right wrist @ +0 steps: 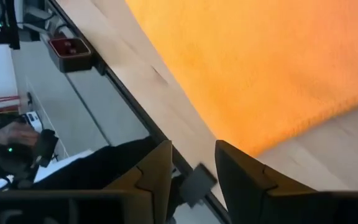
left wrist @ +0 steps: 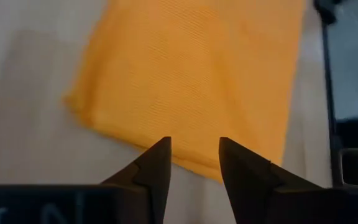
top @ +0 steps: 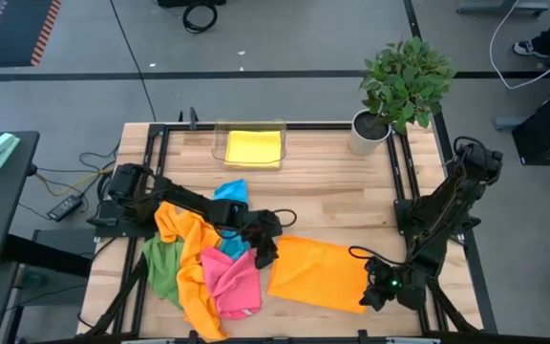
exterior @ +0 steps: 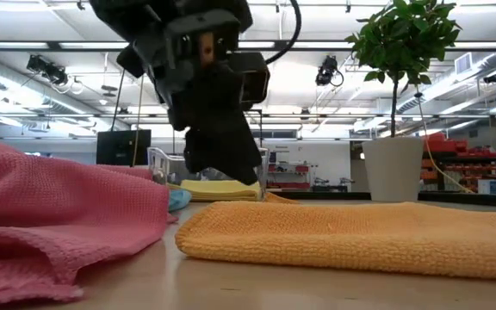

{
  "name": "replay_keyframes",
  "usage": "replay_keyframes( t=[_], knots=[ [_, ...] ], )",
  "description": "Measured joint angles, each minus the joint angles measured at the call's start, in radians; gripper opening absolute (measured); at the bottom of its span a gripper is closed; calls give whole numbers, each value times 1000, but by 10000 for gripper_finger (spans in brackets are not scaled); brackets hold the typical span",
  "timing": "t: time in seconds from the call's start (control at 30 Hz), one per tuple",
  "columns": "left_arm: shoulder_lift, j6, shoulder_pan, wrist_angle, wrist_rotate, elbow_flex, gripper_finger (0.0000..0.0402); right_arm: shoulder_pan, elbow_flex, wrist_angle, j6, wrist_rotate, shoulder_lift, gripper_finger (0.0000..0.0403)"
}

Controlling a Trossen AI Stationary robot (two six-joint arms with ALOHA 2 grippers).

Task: Fold microfiber towels
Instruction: Fold the orange microfiber towel

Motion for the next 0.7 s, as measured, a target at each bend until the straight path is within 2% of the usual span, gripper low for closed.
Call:
replay_keyframes(
  t=[0.2, 0.27, 0.5, 0.7],
  knots=[
    [0, -412, 81, -51, 8, 0, 146, -13, 0, -13, -49, 7, 0, 129],
    [0, -490, 100, -61, 15, 0, 140, -13, 0, -20, -58, 7, 0, 129],
    [0, -550, 101, -82, 33, 0, 129, -13, 0, -57, -69, 7, 0, 129],
    [3, -576, 70, -81, -9, 0, 142, -13, 0, -65, -95, 8, 0, 129]
  ],
)
